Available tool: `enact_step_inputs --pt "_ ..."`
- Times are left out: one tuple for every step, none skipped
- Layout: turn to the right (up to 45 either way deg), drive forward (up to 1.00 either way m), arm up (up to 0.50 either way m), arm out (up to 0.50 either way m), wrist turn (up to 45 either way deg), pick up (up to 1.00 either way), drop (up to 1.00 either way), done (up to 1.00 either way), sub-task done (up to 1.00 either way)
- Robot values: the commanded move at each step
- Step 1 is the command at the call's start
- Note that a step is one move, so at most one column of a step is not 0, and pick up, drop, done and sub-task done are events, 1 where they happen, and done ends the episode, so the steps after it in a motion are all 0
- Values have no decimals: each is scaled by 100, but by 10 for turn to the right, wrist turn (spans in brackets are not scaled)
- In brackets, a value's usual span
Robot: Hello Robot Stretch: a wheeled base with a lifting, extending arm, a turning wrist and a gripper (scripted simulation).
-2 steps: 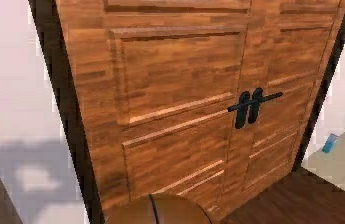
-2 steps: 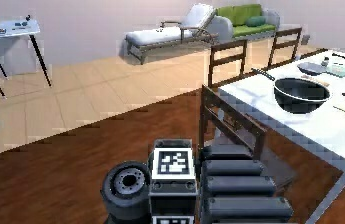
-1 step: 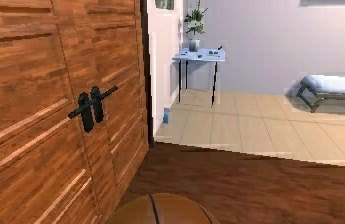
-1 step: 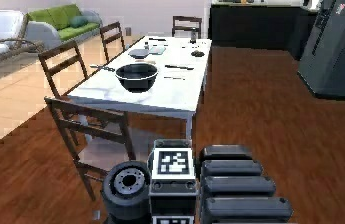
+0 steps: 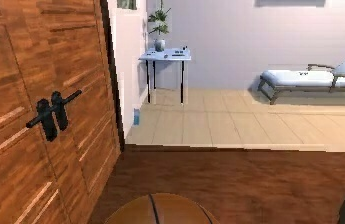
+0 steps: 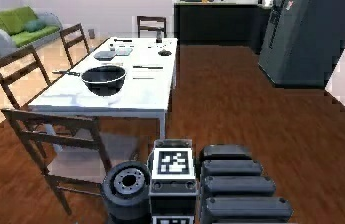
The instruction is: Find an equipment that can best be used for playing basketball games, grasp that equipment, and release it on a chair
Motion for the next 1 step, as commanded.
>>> enact_step_inputs --pt "0 100 0 0 0 0 0 0 0"
